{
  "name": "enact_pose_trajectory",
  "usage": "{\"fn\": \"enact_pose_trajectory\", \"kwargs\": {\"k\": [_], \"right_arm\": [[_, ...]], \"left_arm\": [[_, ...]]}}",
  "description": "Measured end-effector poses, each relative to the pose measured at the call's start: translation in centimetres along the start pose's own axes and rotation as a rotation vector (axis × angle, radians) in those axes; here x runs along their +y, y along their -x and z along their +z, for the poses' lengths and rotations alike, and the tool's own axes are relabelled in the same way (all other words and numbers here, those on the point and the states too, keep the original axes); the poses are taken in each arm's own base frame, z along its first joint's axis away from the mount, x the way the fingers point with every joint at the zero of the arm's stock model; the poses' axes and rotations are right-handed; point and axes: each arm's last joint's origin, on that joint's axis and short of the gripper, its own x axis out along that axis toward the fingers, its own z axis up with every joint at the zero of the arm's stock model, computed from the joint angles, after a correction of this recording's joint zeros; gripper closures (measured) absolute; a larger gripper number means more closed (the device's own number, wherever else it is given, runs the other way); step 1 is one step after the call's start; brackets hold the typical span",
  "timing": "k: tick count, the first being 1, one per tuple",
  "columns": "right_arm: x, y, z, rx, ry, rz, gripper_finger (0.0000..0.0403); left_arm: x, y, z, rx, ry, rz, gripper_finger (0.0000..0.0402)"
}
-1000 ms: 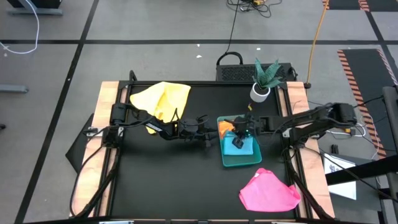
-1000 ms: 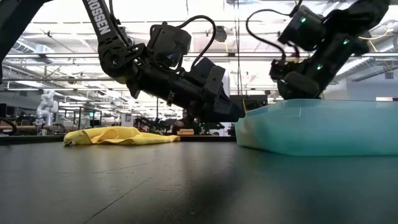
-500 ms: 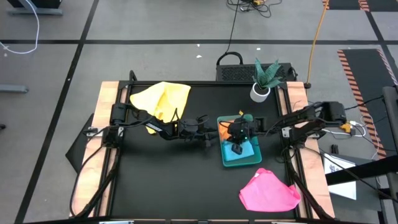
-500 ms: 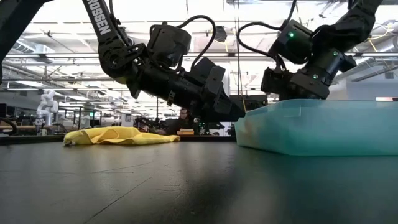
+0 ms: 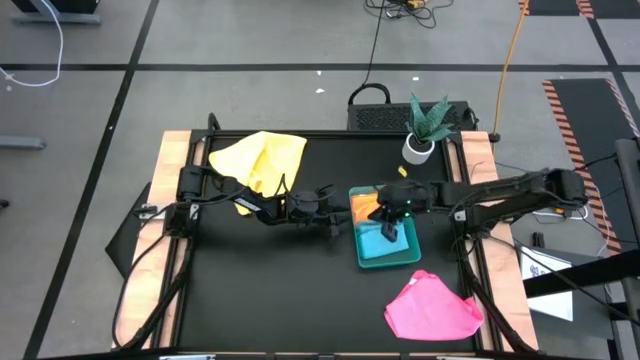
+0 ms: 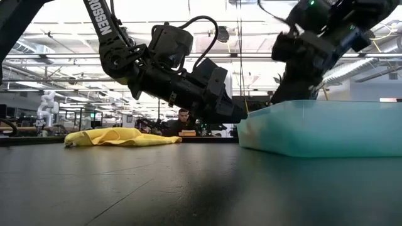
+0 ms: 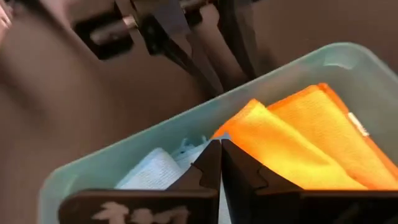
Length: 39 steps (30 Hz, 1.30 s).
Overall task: Fold microfiber towels
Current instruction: Put the blue microfiber cloth into the green bin
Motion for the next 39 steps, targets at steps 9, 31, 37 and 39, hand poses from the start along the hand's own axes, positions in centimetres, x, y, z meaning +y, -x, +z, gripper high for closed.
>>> {"fn": "enact_pose_trajectory", "kwargs": {"k": [9, 31, 37, 39], "right_arm": [[1.3, 0.1, -2.2, 0.096, 0.059, 0.135, 0.0399], [-1.9, -1.1, -5.7, -0.041, -0.090, -0.026, 0.0402], [-1.7, -0.9, -4.3, -0.020, -0.114, -0.138, 0.0402], [-1.8, -0.8, -4.3, -0.034, -0.117, -0.184, 0.0402]], "left_arm": [[-0.1, 0.0, -0.1, 0.004, 0.000, -0.001, 0.0257], [-0.2, 0.0, 0.0, -0.002, 0.002, -0.006, 0.0257], [-0.2, 0.0, -0.1, 0.003, 0.003, -0.005, 0.0257], [-0.2, 0.0, -0.1, 0.003, 0.003, -0.005, 0.0257]]}}
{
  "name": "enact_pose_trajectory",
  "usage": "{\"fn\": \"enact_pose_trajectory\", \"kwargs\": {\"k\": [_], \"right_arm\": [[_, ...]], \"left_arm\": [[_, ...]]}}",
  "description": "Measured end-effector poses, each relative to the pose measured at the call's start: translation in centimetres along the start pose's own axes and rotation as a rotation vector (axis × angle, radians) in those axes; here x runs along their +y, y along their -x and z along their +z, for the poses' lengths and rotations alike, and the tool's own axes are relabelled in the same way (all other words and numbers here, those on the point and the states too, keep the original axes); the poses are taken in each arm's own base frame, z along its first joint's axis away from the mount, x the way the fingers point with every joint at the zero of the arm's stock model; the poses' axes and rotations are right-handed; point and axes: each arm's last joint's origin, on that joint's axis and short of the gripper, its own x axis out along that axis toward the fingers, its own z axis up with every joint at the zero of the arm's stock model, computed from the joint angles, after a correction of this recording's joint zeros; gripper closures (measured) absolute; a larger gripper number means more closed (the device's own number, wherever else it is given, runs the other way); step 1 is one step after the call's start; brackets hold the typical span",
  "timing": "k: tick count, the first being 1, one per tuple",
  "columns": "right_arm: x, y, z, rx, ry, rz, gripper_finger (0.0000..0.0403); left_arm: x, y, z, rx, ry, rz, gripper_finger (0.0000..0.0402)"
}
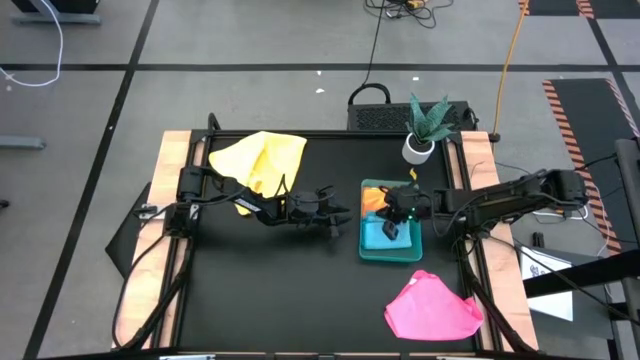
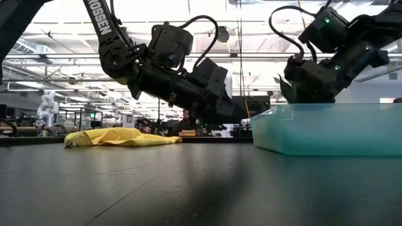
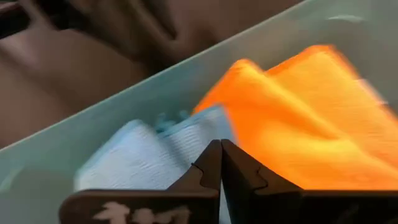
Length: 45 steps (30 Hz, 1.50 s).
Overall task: Fold microfiber towels
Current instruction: Put the blue microfiber cloth into the green bin, then fold the pink microfiber cloth
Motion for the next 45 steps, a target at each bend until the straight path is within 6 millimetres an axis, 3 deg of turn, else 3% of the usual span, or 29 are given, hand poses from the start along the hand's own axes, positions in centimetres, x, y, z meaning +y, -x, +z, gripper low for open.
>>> {"fn": "enact_pose_trajectory", "kwargs": {"k": [9, 13, 17, 22, 26, 36, 40, 45], "right_arm": [[-0.9, -0.6, -0.4, 0.025, -0.008, -0.059, 0.0403], [-0.2, 0.4, 0.8, -0.039, -0.007, -0.046, 0.0403], [0.7, 2.0, 1.7, -0.079, 0.024, -0.156, 0.0403], [3.9, 3.7, 2.4, -0.081, 0.098, -0.148, 0.0403], [7.6, 4.6, 2.2, -0.060, 0.162, -0.061, 0.0403], [16.9, 6.0, -1.5, 0.122, 0.243, 0.066, 0.0403], [18.6, 7.0, -3.0, 0.292, 0.157, -0.022, 0.0403], [17.9, 8.2, -5.4, 0.580, -0.063, -0.188, 0.0398]], "left_arm": [[-1.3, 0.6, 0.5, 0.025, 0.007, -0.035, 0.0257], [-2.8, 2.3, 1.7, 0.105, -0.063, -0.001, 0.0257], [-5.2, 4.9, 2.9, 0.168, -0.159, 0.095, 0.0257], [-8.7, 7.8, 2.9, 0.216, -0.266, 0.162, 0.0257], [-11.4, 9.5, 2.1, 0.229, -0.315, 0.174, 0.0257], [-15.8, 13.0, -1.5, 0.323, -0.335, 0.185, 0.0257], [-16.9, 14.4, -2.6, 0.326, -0.335, 0.227, 0.0257], [-17.9, 15.6, -3.3, 0.296, -0.337, 0.258, 0.0257]]}}
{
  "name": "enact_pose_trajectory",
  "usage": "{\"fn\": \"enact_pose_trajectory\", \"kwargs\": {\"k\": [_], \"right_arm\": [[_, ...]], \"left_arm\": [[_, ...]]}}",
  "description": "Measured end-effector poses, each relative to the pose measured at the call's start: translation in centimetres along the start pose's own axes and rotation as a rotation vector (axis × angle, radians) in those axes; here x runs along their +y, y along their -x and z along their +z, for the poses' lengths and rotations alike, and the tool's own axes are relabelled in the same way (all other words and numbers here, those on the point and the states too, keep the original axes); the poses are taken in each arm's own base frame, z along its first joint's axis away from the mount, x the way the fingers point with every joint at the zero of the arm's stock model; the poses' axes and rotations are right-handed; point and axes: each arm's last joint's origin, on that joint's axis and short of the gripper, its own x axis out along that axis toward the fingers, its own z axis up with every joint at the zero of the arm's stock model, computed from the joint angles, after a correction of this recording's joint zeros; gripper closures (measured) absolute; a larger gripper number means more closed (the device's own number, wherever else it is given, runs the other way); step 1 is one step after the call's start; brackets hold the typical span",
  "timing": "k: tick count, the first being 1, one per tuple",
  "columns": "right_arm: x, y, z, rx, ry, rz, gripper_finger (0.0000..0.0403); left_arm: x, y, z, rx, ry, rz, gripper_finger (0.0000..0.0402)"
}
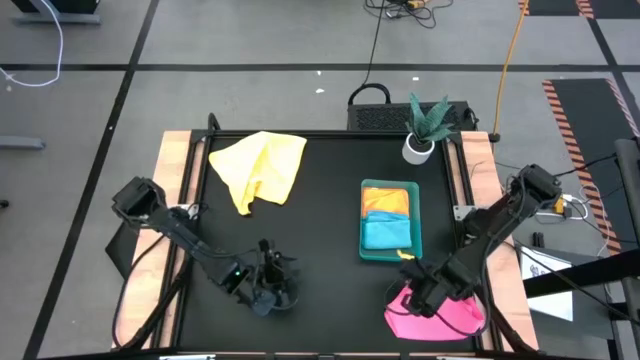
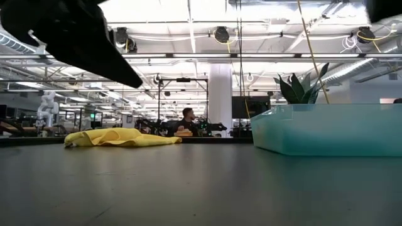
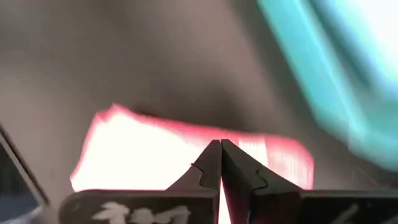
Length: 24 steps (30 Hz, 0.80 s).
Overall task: Fold microfiber towels
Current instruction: Fold the pink microfiber cloth
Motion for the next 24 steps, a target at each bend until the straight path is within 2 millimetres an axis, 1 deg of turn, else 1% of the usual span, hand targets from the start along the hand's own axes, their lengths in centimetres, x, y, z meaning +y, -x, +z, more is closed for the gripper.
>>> {"fn": "enact_pose_trajectory", "kwargs": {"k": [2, 5, 11, 14, 16, 19, 22, 24], "right_arm": [[-0.7, -0.4, -1.1, 0.106, -0.065, -0.048, 0.0385], [-1.9, -1.4, -2.3, 0.202, -0.115, -0.120, 0.0352], [-4.4, -3.6, -3.3, 0.209, -0.132, -0.237, 0.0277], [-5.4, -4.5, -3.5, 0.208, -0.129, -0.275, 0.0264], [-6.0, -4.9, -3.6, 0.209, -0.126, -0.288, 0.0268], [-6.0, -5.4, -3.6, 0.211, -0.077, -0.249, 0.0293], [-5.6, -5.5, -3.6, 0.208, -0.027, -0.194, 0.0338], [-4.8, -5.3, -3.4, 0.190, 0.001, -0.141, 0.0377]], "left_arm": [[-0.3, 0.4, -0.1, -0.017, -0.005, 0.008, 0.0257], [-0.6, 0.8, -0.3, -0.032, -0.012, 0.012, 0.0257], [-0.8, 0.9, -0.4, -0.036, -0.018, 0.005, 0.0257], [-0.8, 0.9, -0.3, -0.035, -0.017, 0.007, 0.0257], [-0.7, 0.8, -0.3, -0.035, -0.015, 0.009, 0.0257], [-0.6, 0.7, -0.3, -0.035, -0.009, 0.011, 0.0257], [-0.6, 0.7, -0.2, -0.038, -0.004, 0.010, 0.0257], [-0.7, 0.7, -0.1, -0.046, 0.002, 0.005, 0.0257]]}}
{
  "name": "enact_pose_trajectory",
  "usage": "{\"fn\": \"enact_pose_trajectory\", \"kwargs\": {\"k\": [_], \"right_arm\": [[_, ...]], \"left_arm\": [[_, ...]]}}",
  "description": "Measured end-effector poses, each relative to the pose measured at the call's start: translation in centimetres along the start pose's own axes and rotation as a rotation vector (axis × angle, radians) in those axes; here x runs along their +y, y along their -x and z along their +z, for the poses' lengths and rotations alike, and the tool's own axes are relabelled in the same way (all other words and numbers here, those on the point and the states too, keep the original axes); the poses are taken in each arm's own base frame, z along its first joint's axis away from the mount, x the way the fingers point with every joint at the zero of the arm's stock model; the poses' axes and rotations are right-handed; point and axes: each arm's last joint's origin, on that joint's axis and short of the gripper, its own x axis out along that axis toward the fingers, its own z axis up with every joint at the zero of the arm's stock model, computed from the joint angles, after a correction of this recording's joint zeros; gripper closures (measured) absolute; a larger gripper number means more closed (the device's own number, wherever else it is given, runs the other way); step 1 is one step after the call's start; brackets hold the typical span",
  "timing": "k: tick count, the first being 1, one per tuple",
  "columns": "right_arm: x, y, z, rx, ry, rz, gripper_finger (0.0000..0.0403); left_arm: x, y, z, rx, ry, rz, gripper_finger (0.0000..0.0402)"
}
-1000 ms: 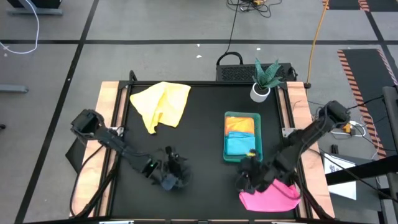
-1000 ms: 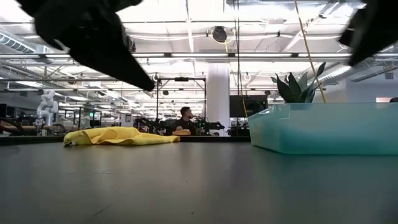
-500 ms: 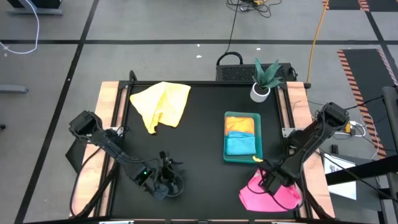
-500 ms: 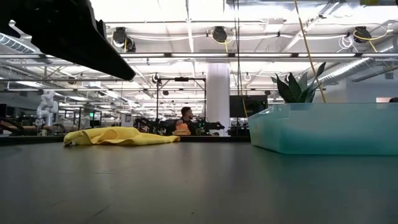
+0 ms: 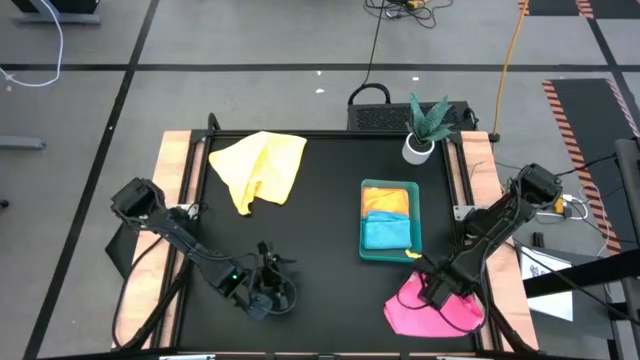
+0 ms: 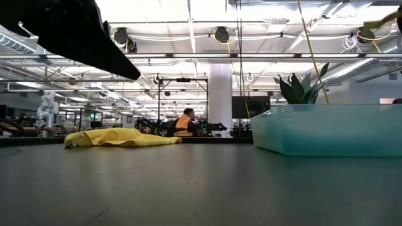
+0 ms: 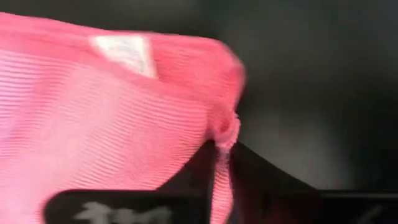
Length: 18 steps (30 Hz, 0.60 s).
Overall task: Fold microfiber towels
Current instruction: Fold the pink microfiber cloth
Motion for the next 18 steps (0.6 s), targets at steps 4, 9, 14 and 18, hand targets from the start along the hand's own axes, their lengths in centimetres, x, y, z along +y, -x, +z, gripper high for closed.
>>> {"fn": "enact_pose_trajectory", "kwargs": {"k": [4, 9, 14, 18], "right_arm": [[1.9, 1.8, 0.3, -0.021, 0.025, 0.101, 0.0391], [5.0, 5.8, 1.3, -0.185, 0.122, 0.267, 0.0400], [7.3, 10.1, 4.8, -0.566, 0.236, 0.371, 0.0401], [7.7, 12.9, 8.5, -0.826, 0.328, 0.338, 0.0401]], "left_arm": [[-0.1, 0.0, 0.2, -0.016, -0.005, -0.009, 0.0257], [-0.1, 0.0, 0.2, -0.018, -0.016, -0.010, 0.0257], [-0.1, 0.0, 0.3, -0.035, -0.033, 0.012, 0.0257], [0.7, 1.4, 0.9, -0.059, -0.020, 0.057, 0.0257]]}}
